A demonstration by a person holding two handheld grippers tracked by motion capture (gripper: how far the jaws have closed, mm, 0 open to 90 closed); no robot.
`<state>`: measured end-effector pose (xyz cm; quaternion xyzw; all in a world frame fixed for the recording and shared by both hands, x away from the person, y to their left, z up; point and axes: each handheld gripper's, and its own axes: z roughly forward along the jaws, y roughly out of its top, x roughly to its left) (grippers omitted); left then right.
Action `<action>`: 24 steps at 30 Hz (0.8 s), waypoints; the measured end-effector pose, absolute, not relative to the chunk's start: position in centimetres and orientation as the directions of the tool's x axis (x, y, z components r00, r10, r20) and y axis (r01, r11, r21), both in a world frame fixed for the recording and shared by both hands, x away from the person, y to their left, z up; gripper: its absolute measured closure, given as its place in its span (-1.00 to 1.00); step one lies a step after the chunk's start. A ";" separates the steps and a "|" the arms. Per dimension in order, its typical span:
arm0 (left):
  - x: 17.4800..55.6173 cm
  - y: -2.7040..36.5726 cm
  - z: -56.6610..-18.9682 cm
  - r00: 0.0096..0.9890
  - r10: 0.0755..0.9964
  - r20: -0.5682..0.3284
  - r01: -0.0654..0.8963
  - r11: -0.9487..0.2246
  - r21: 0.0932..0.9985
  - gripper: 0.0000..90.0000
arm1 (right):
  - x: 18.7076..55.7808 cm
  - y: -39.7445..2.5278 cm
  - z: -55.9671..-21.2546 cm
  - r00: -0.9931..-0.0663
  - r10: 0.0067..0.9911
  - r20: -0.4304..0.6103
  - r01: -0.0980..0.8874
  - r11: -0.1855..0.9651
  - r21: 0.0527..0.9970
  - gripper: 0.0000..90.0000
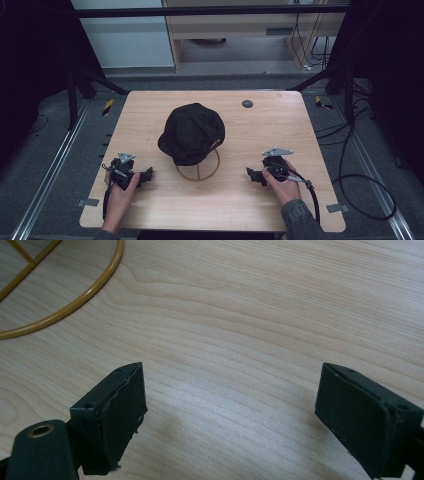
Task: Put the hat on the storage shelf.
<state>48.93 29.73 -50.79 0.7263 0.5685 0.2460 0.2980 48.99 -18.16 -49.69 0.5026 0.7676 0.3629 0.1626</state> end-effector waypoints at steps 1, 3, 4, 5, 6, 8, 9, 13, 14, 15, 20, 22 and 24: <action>48.9 29.7 -50.8 0.233 0.972 0.019 0.679 -0.176 0.712 -1.00 | 49.0 -18.0 -49.8 -0.442 0.890 0.113 0.652 0.232 0.722 -0.71; 48.9 29.7 -50.8 0.233 0.972 0.018 0.679 -0.176 0.713 -1.00 | 49.1 -17.8 -49.9 -0.436 0.893 0.115 0.652 0.225 0.724 -0.71; 48.9 29.7 -50.8 0.233 0.972 0.018 0.679 -0.176 0.713 -1.00 | 49.2 -17.7 -49.9 -0.437 0.893 0.110 0.647 0.227 0.728 -0.71; 48.9 29.7 -50.8 0.233 0.972 0.018 0.679 -0.176 0.713 -1.00 | 49.3 -17.7 -50.0 -0.434 0.894 0.109 0.646 0.225 0.729 -0.71; 48.9 29.7 -50.8 0.233 0.972 0.019 0.679 -0.176 0.713 -1.00 | 49.3 -17.6 -50.0 -0.430 0.895 0.117 0.650 0.216 0.728 -0.72; 48.9 29.7 -50.8 0.233 0.972 0.019 0.679 -0.176 0.712 -1.00 | 49.4 -17.5 -50.1 -0.429 0.896 0.114 0.647 0.217 0.732 -0.72; 48.9 29.7 -50.8 0.233 0.972 0.019 0.679 -0.176 0.712 -1.00 | 49.5 -17.5 -50.2 -0.428 0.897 0.116 0.647 0.214 0.732 -0.72; 48.9 29.7 -50.8 0.233 0.972 0.019 0.679 -0.177 0.712 -1.00 | 49.5 -17.2 -50.5 -0.423 0.899 0.113 0.649 0.213 0.730 -0.73; 48.9 29.7 -50.8 0.233 0.972 0.019 0.679 -0.177 0.713 -1.00 | 49.5 -17.1 -50.6 -0.421 0.901 0.107 0.649 0.217 0.729 -0.74; 48.9 29.7 -50.8 0.233 0.972 0.019 0.679 -0.176 0.712 -1.00 | 49.5 -17.0 -50.6 -0.420 0.901 0.105 0.647 0.217 0.731 -0.75; 49.0 29.7 -50.8 0.233 0.972 0.019 0.679 -0.177 0.713 -1.00 | 49.4 -16.6 -51.0 -0.431 0.902 0.030 0.614 0.269 0.742 -0.80; 49.0 29.7 -50.8 0.231 0.973 0.019 0.679 -0.175 0.713 -1.00 | 49.4 -16.3 -51.1 -0.435 0.900 -0.009 0.606 0.300 0.736 -0.83; 49.1 29.7 -50.8 0.228 0.974 0.019 0.680 -0.173 0.712 -1.00 | 49.3 -16.2 -51.1 -0.429 0.903 -0.003 0.611 0.293 0.735 -0.83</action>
